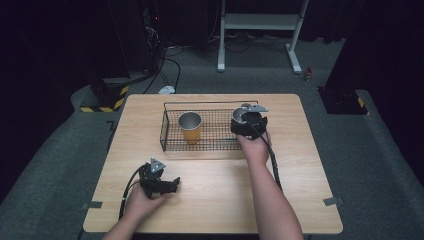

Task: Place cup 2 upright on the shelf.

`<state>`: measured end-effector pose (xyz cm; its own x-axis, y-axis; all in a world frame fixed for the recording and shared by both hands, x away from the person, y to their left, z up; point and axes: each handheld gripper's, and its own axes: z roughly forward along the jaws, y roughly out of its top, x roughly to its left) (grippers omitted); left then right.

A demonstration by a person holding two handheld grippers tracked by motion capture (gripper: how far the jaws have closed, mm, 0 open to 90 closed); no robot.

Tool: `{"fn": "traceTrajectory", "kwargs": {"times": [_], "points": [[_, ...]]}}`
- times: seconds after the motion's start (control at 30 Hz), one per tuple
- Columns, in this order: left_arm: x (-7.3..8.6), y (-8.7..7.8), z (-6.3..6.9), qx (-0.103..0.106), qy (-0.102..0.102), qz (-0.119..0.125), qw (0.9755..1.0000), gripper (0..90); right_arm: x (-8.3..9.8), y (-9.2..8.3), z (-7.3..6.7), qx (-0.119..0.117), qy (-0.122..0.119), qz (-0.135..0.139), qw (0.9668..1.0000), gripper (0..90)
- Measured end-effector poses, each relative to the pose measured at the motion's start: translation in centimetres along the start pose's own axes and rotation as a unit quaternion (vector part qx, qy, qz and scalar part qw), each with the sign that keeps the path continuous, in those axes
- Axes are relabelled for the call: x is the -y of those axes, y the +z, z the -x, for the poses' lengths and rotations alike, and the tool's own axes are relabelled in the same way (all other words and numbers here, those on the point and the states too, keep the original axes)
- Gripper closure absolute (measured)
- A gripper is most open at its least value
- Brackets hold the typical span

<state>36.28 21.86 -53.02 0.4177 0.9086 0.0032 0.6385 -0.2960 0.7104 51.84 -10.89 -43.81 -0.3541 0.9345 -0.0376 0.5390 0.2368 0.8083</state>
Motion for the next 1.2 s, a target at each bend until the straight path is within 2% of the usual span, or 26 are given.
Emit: {"fn": "traceTrajectory", "kwargs": {"times": [0.2,0.33,0.43,0.53,1.07,1.2], "points": [[0.0,0.0,0.0,-0.001,0.001,0.000,1.0000,0.7,-0.1,1.3,-0.8,-0.006,-0.007,-0.022,0.9997,18.5],[0.0,0.0,0.0,0.000,0.001,0.000,1.0000,0.7,0.1,2.0,-1.0,-0.008,-0.005,-0.035,0.9994,18.5],[0.0,0.0,0.0,0.000,0.001,0.000,1.0000,0.7,0.4,2.5,-1.1,-0.007,-0.001,-0.054,0.9985,18.5],[0.0,0.0,0.0,0.000,0.001,0.000,1.0000,0.8,0.5,2.8,-1.1,-0.011,-0.005,-0.059,0.9982,18.5],[0.1,-0.1,0.0,-0.001,0.000,0.000,1.0000,0.7,0.8,3.6,-0.7,-0.019,0.008,-0.091,0.9956,18.4],[0.1,-0.1,0.0,-0.001,0.000,0.000,1.0000,0.7,0.8,3.8,-0.7,-0.021,0.010,-0.089,0.9957,18.5]]}}
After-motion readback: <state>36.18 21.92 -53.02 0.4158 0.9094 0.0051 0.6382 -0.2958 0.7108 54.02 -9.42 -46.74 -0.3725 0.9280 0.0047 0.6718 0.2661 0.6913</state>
